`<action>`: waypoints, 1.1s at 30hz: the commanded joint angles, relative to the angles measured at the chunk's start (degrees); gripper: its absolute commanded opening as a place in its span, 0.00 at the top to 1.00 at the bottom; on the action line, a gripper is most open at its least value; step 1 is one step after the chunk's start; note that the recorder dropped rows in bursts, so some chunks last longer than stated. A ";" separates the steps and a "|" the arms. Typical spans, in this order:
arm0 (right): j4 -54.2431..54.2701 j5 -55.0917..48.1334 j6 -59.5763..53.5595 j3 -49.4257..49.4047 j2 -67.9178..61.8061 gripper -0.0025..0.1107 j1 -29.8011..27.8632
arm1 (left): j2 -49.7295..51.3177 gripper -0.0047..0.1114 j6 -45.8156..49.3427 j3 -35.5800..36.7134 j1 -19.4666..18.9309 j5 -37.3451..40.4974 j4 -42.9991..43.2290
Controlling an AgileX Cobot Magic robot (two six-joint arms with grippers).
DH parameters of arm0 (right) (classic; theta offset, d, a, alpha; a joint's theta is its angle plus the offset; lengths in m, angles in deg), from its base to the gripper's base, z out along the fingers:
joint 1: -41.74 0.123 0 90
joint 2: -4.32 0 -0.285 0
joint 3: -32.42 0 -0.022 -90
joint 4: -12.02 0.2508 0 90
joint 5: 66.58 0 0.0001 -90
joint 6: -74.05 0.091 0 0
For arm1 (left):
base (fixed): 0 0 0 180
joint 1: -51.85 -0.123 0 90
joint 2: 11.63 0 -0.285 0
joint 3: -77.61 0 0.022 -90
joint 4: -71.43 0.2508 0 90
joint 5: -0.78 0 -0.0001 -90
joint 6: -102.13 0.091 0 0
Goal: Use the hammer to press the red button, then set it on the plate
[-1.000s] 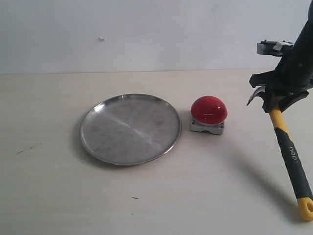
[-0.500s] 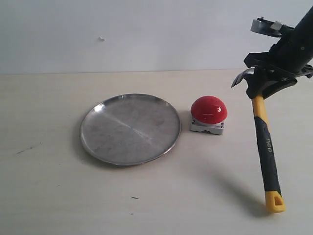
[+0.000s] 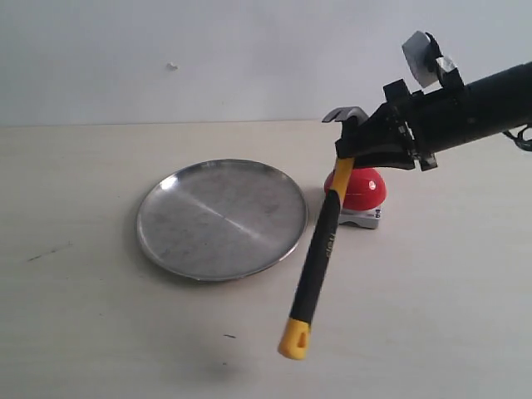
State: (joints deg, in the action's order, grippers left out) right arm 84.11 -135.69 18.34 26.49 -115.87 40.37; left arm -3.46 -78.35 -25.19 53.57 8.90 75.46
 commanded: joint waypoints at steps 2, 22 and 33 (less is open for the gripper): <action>17.73 -0.86 -12.37 -9.04 1.32 0.98 0.05 | -0.39 0.96 0.09 0.01 -0.02 -0.09 -0.22; 27.85 -0.86 -19.66 -15.41 4.77 0.98 16.04 | -0.39 0.96 0.49 0.01 -0.02 -0.09 -0.12; 27.85 -0.86 -19.10 -15.41 5.29 0.98 17.37 | -0.39 0.96 6.14 0.01 -0.02 -19.16 1.17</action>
State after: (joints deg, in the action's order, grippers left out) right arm 109.05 -133.37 -0.80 10.87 -112.09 57.70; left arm -3.46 -72.49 -25.19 53.57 -2.70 76.39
